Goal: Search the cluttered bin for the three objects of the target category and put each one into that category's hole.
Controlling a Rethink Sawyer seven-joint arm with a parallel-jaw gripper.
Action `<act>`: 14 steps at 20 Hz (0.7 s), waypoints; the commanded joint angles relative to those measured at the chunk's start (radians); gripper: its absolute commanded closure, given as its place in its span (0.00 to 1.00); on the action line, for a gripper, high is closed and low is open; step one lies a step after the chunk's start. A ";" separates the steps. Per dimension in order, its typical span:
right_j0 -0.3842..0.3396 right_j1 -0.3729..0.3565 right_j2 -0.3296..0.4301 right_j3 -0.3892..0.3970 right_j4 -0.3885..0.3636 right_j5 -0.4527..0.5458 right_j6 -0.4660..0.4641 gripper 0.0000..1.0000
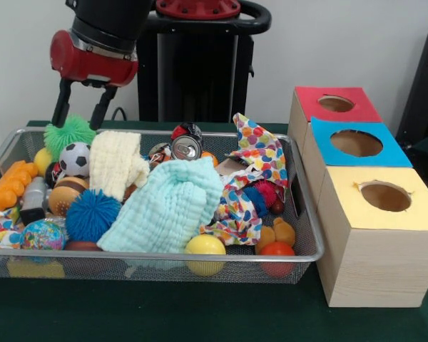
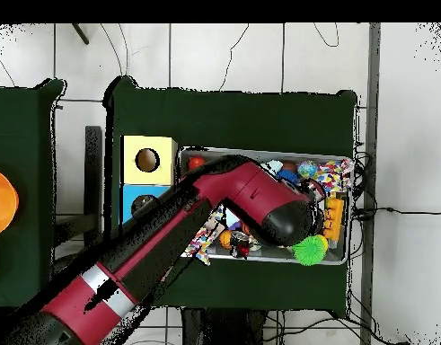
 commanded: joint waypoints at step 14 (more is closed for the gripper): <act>-0.004 0.037 0.204 -0.015 0.219 -0.004 0.219 0.00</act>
